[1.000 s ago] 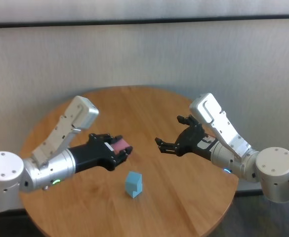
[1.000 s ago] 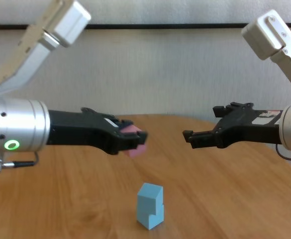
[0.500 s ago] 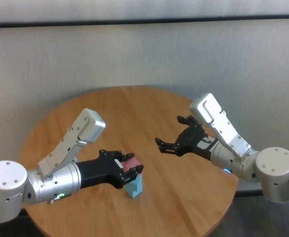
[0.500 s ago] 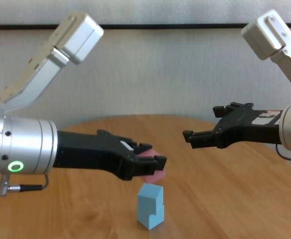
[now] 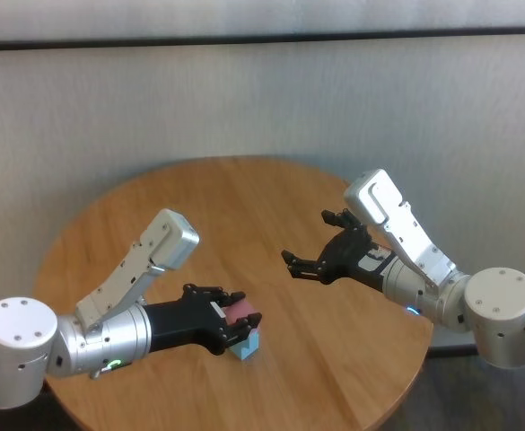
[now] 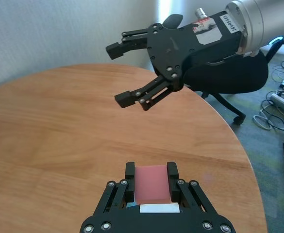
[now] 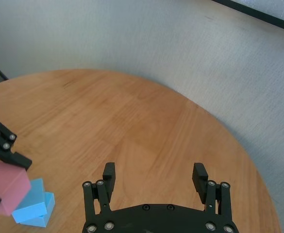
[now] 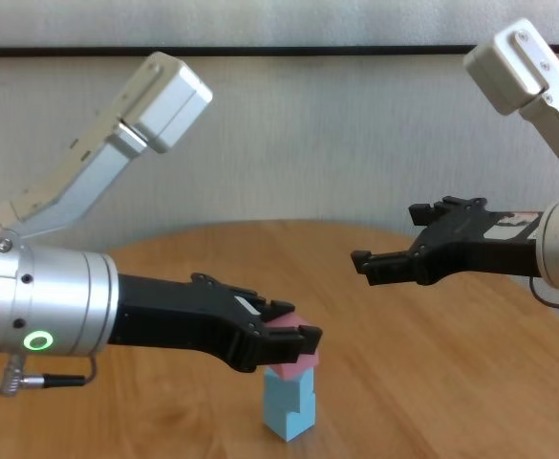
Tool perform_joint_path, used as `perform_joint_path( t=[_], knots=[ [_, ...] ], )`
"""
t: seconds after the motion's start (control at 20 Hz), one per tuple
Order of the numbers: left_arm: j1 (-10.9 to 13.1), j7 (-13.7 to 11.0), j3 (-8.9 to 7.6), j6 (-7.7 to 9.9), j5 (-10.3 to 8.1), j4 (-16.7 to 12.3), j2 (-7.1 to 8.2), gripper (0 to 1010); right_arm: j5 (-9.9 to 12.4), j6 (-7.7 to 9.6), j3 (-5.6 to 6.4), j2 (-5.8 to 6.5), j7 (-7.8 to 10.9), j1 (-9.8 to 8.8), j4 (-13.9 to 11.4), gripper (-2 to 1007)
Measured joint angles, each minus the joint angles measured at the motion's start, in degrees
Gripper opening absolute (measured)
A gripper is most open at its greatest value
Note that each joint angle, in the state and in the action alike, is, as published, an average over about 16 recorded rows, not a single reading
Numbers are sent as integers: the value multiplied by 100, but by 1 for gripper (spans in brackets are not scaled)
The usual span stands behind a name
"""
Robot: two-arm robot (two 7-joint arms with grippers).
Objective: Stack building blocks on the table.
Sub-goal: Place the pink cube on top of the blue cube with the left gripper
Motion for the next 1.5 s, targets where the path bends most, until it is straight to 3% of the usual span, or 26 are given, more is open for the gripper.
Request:
perform_joint_path(
  t=[0.6,1.5],
  knots=[
    [-153,136,189,63,-65,244,-32,404,0,0,0,0,0,0,0,1001],
    [-173,201,211,105,-73,299,-37,404,0,0,0,0,0,0,0,1001]
  ],
)
